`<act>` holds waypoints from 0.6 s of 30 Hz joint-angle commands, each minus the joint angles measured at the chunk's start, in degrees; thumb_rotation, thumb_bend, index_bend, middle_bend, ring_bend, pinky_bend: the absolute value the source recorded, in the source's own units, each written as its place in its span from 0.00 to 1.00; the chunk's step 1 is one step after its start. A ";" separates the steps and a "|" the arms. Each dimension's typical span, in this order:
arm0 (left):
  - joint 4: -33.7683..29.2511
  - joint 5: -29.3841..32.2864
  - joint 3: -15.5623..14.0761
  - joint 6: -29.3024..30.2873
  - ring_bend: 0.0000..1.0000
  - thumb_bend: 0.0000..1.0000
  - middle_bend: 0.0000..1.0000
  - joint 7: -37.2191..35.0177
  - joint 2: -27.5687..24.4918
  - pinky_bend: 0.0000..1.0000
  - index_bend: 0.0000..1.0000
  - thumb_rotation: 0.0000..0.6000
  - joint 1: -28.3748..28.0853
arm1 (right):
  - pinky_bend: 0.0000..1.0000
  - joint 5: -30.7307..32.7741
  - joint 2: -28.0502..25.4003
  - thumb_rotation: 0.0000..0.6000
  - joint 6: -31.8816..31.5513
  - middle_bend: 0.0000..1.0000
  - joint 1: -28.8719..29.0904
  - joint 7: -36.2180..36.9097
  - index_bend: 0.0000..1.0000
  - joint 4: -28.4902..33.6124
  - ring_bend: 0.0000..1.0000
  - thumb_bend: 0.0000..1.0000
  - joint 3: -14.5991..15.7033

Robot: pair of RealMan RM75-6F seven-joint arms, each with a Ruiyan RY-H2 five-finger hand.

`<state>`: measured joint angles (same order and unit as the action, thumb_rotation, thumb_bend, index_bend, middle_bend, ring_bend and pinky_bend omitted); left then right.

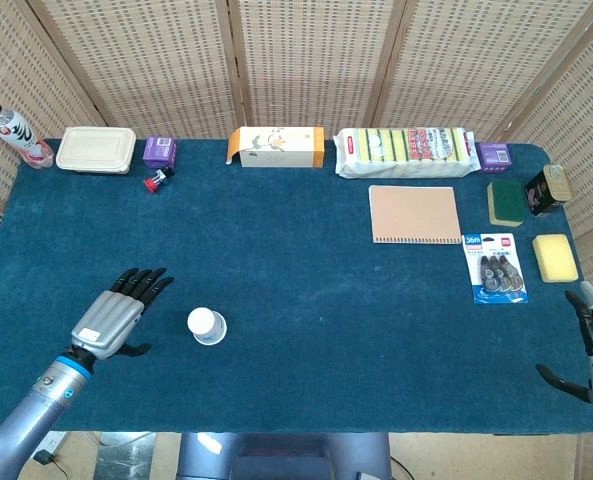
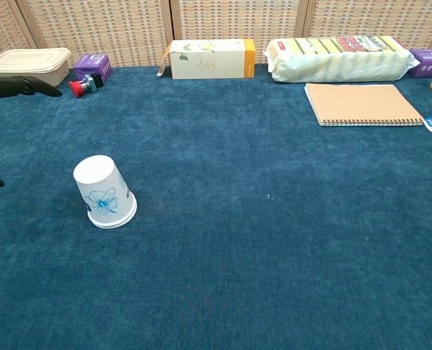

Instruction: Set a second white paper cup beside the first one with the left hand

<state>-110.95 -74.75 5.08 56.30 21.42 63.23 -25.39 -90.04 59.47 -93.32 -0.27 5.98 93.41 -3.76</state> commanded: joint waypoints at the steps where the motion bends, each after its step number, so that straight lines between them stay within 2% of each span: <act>1: 0.65 3.31 0.82 -0.74 0.00 0.16 0.00 2.90 2.71 0.00 0.00 1.00 -2.13 | 0.00 0.00 -0.09 1.00 0.10 0.00 0.01 0.11 0.03 0.07 0.00 0.06 0.00; 7: -0.01 8.13 0.62 -0.75 0.00 0.16 0.00 8.15 5.10 0.00 0.01 1.00 -4.43 | 0.00 0.30 -0.36 1.00 0.39 0.00 0.05 0.66 0.03 0.26 0.00 0.06 -0.11; 14: -0.58 13.16 0.23 -0.54 0.00 0.19 0.00 12.93 7.72 0.00 0.19 1.00 -7.14 | 0.00 0.51 -0.64 1.00 0.12 0.00 -0.11 1.57 0.03 0.37 0.00 0.06 -0.33; 18: -0.98 15.60 -0.29 0.51 0.00 0.20 0.00 15.52 8.94 0.00 0.21 1.00 -8.34 | 0.00 0.56 -0.69 1.00 0.19 0.00 -0.05 1.90 0.03 0.34 0.00 0.06 -0.44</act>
<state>-111.71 -59.87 5.05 56.38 36.26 71.68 -33.24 -89.48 58.78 -93.13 -0.33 7.88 93.75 -4.20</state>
